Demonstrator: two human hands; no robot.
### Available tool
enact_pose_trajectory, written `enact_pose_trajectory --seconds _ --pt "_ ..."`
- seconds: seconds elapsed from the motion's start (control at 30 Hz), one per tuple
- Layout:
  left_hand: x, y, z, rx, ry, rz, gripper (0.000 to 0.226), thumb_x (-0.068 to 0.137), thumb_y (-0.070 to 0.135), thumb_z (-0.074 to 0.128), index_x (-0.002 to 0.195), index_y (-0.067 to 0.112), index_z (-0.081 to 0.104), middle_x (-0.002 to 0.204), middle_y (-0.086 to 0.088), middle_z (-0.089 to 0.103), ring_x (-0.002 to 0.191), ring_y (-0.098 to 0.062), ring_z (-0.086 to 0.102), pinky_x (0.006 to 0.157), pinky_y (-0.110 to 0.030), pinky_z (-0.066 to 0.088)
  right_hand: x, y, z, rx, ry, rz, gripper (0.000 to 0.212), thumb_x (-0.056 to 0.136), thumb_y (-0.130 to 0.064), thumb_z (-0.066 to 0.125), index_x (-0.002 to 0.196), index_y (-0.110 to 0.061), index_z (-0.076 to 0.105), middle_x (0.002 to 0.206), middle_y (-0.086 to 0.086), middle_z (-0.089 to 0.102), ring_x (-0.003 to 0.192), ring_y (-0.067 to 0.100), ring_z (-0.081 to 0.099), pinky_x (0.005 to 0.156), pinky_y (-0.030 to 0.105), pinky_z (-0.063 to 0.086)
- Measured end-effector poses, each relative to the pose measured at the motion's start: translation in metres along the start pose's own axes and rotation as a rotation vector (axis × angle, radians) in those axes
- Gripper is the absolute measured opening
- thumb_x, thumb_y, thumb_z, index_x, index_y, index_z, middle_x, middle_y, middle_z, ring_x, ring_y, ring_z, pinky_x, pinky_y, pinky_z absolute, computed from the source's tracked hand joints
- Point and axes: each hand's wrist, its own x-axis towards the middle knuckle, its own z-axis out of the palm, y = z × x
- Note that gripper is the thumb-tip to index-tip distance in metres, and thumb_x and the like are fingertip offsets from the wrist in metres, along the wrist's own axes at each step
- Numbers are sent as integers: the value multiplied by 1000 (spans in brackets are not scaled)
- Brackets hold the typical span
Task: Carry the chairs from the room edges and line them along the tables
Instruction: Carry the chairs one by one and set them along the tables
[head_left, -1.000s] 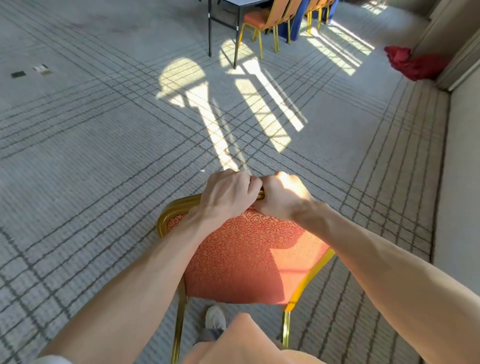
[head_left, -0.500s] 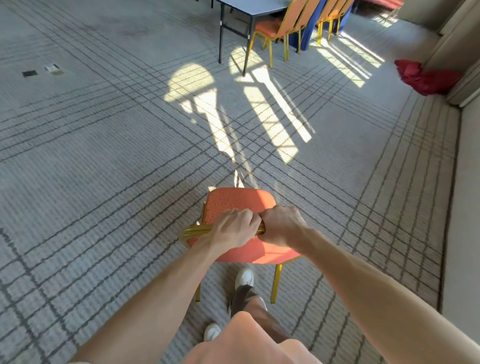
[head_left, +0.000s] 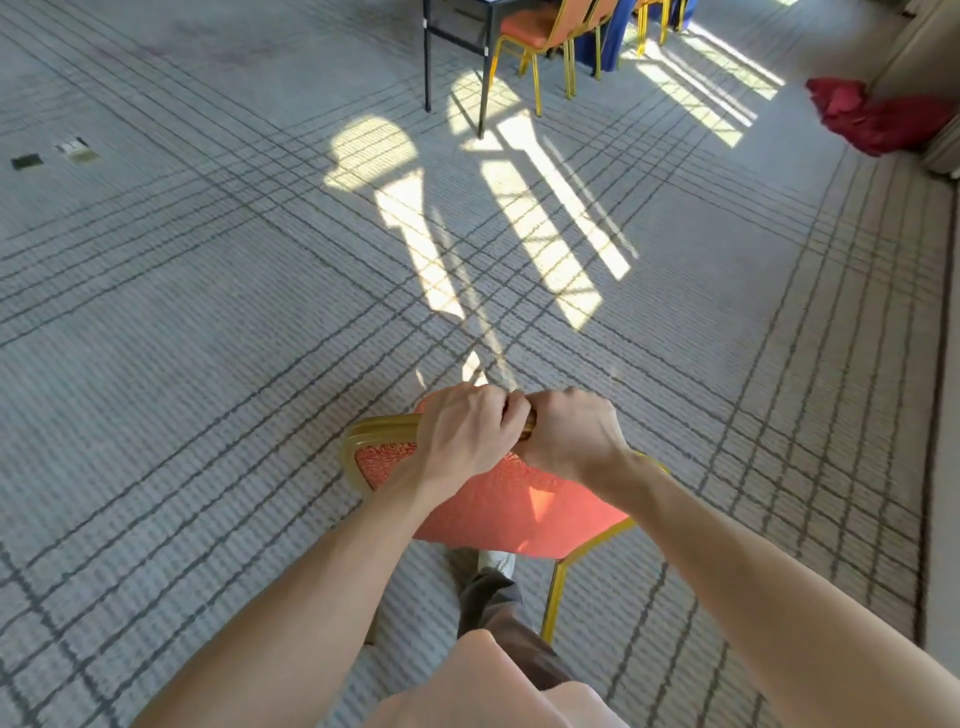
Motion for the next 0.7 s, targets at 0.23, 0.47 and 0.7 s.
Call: enact_pose_trajectory --seconds 0.23,0.47,0.7 --pt "120 -11 15 51 26 -8 54 94 46 30 49 18 44 42 4 47 36 -13 45 40 -23 28 102 47 -13 151 178 -20 23 82 -45 57 94 -29 67 65 -8 61 57 20 56 52 30 47" --pt "239 -22 27 65 -26 -109 59 90 53 24 52 15 49 45 4 49 41 -12 48 53 -29 32 213 94 -43 220 153 -107 23 84 -49 60 93 -29 64 63 -13 54 63 16 60 55 26 45" --pt "325 -36 44 10 -92 -137 55 94 49 33 55 16 54 49 3 53 43 -12 49 52 -29 35 296 129 -55 260 115 -129 26 84 -53 62 94 -29 64 62 -15 53 59 12 54 52 24 42"
